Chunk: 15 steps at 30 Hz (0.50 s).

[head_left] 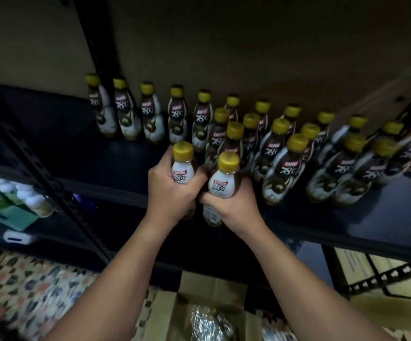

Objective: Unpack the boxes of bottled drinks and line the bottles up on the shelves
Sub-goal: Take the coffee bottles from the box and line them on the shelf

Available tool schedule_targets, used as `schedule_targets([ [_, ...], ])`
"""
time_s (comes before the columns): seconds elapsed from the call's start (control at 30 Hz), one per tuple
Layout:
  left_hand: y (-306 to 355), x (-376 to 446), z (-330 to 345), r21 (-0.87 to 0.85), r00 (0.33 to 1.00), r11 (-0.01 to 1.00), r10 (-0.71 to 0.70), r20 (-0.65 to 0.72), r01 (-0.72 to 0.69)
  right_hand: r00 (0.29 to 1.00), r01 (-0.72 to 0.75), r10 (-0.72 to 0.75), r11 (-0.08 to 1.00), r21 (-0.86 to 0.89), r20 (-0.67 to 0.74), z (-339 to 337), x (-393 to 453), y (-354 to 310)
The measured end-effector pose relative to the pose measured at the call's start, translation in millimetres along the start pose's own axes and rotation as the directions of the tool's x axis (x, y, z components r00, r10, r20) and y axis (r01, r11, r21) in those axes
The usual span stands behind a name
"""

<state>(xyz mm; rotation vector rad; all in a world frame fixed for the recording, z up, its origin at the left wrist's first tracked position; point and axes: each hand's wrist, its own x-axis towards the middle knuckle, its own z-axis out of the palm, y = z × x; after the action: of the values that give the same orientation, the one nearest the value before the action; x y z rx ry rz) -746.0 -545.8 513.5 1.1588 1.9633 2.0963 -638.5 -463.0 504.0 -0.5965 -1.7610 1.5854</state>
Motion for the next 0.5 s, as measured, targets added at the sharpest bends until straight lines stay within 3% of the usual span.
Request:
schedule_targets([
  [0.2, -18, 26, -18, 0.059, 1.000, 0.998, -0.030, -0.008, 0.031, 0.995, 0.030, -0.033, 0.999, -0.034, -0.092, 34, 16, 8],
  [0.5, -35, 64, -46, 0.062, 0.996, 0.995, -0.081, 0.046, 0.078, 0.998, -0.032, 0.031, 0.999, -0.021, -0.058, 75, 53, 16],
])
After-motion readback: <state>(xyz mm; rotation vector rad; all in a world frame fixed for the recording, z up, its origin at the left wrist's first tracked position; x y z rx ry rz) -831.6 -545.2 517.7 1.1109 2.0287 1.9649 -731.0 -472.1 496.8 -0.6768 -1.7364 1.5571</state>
